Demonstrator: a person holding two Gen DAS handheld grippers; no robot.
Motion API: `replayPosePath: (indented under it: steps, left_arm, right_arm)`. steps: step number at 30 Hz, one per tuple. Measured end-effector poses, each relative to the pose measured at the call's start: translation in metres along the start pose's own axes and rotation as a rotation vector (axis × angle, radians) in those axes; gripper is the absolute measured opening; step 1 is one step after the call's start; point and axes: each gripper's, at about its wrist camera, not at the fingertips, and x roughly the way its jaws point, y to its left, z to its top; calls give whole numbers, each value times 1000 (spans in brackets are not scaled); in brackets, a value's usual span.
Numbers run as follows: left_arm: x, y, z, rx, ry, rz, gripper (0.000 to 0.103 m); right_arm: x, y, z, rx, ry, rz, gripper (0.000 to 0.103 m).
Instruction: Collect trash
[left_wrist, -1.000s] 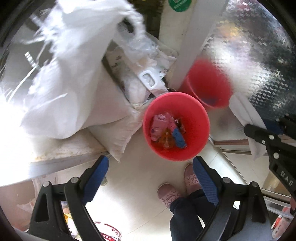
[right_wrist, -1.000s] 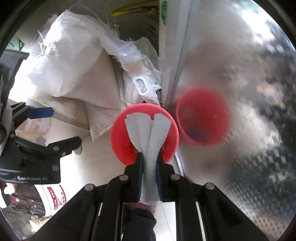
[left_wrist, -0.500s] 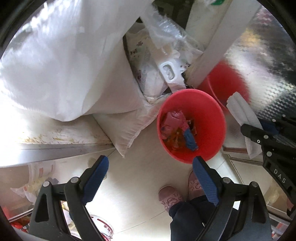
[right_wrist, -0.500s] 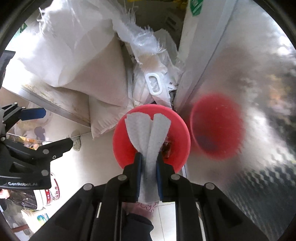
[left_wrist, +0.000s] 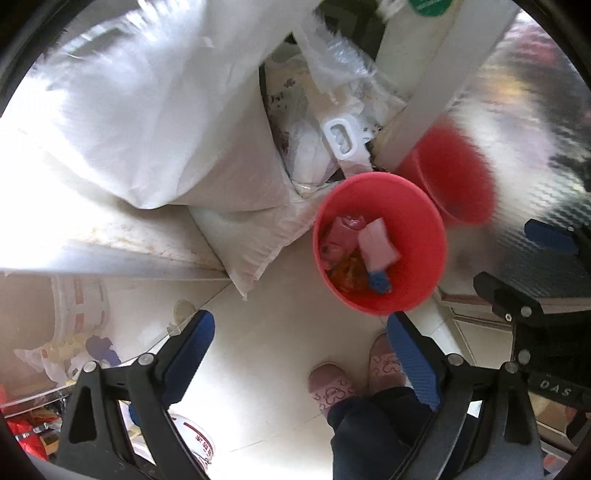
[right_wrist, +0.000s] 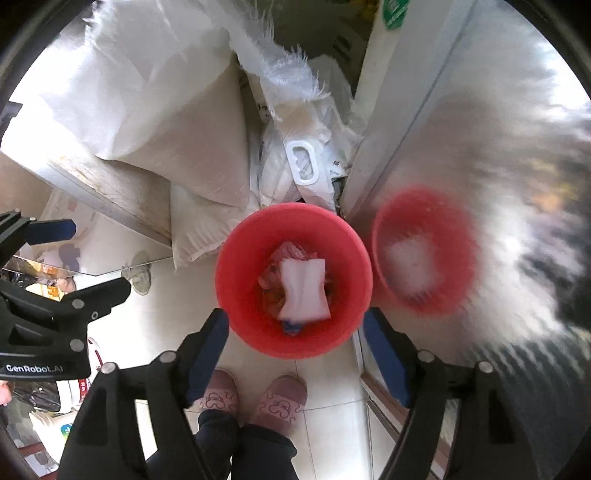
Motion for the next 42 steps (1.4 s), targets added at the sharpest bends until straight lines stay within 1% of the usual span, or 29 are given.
replayPosePath:
  steps: [2, 6, 11, 14, 15, 16, 18, 22, 25, 30, 34, 38, 42]
  left_arm:
    - [-18, -2, -7, 1, -6, 1, 94]
    - [-67, -2, -19, -6, -29, -5, 94]
    - [-135, 4, -24, -27, -66, -8, 94]
    - [-179, 2, -25, -22, -101, -20, 94]
    - [-196, 1, -24, -13, -119, -30, 94]
    - [-211, 1, -25, -1, -136, -39, 94]
    - [-241, -2, -24, 26, -161, -54, 94]
    - [-291, -10, -24, 94, -209, -65, 95]
    - [-323, -16, -24, 118, -243, -58, 103]
    - [-370, -29, -23, 150, -305, -78, 103]
    - [-407, -42, -24, 174, -378, -67, 103]
    - [-439, -56, -35, 187, -449, -51, 103]
    - [-473, -66, -57, 155, -488, -41, 103]
  right_arm:
    - [-17, 0, -5, 13, -3, 0, 82]
    - [-59, 6, -11, 30, -12, -4, 82]
    - [-124, 15, -10, 46, -44, -24, 83]
    - [-169, 18, -9, 70, -79, -48, 89]
    - [-181, 19, -8, 81, -92, -51, 93]
    - [-197, 20, -9, 94, -106, -54, 95]
    - [-226, 21, -11, 113, -130, -62, 97]
    - [-277, 21, -16, 159, -166, -111, 100]
    - [-314, 21, -19, 198, -206, -158, 101]
    - [-365, 17, -27, 247, -273, -238, 102]
    - [-401, 9, -32, 270, -340, -287, 102]
    - [-431, 1, -45, 287, -394, -307, 102]
    - [-456, -3, -63, 282, -430, -295, 102]
